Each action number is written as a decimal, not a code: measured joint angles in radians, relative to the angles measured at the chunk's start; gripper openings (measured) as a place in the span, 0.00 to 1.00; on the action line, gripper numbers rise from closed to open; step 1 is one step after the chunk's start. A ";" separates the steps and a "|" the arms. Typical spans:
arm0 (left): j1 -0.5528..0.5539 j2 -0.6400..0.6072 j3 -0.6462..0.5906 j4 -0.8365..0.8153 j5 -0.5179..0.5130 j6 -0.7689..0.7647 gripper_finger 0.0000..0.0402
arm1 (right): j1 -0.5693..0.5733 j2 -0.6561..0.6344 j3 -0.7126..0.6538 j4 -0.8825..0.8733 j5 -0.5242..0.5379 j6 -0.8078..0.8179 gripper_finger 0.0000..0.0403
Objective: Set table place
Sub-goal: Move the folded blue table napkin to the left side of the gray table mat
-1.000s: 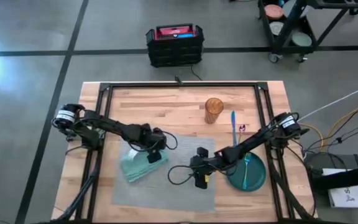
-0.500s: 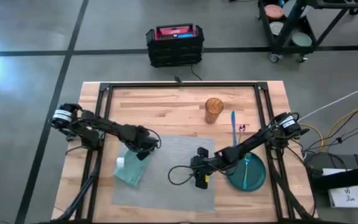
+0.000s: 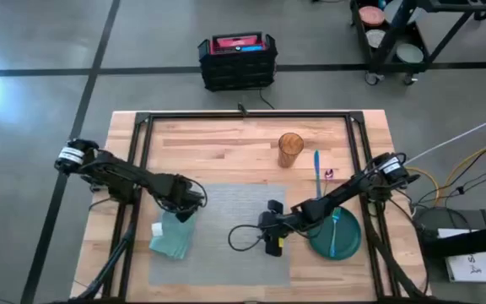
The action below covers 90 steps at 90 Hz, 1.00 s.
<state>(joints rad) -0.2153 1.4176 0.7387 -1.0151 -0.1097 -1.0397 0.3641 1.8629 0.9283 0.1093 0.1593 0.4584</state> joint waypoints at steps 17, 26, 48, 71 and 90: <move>-0.011 -0.056 -0.009 -0.077 0.006 -0.041 0.00 | 0.000 0.000 0.000 -0.001 0.000 0.002 0.44; -0.020 -0.086 -0.028 -0.088 0.008 -0.072 0.00 | 0.000 0.000 0.000 -0.001 0.000 0.002 0.43; -0.024 -0.127 -0.077 -0.055 0.077 -0.082 0.02 | 0.000 0.000 0.000 -0.001 0.000 0.003 0.44; -0.024 -0.129 -0.083 -0.051 0.085 -0.048 0.17 | 0.000 0.000 0.000 -0.001 0.000 0.003 0.42; -0.024 -0.131 0.015 -0.194 0.063 0.053 0.39 | 0.000 0.000 0.000 0.000 0.000 0.003 0.43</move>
<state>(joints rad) -0.2394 1.2869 0.7541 -1.2089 -0.0465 -0.9866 0.3641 1.8629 0.9283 0.1089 0.1593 0.4610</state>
